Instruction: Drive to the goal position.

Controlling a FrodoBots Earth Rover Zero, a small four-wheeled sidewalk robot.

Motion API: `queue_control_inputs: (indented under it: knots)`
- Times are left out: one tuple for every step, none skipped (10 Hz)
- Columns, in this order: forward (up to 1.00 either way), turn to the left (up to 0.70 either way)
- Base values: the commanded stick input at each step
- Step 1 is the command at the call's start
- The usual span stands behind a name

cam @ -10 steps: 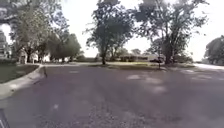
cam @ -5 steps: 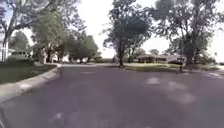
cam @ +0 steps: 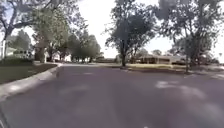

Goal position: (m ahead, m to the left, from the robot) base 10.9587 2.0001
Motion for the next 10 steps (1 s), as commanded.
queue_control_inputs:
  knots:
    - [1.00,0.00]
    - [1.00,0.09]
    - [1.00,0.39]
    - [1.00,0.40]
    - [1.00,0.40]
    - [1.00,0.40]
    - [1.00,0.40]
    - [1.00,0.40]
    - [1.00,0.40]
    - [1.00,0.09]
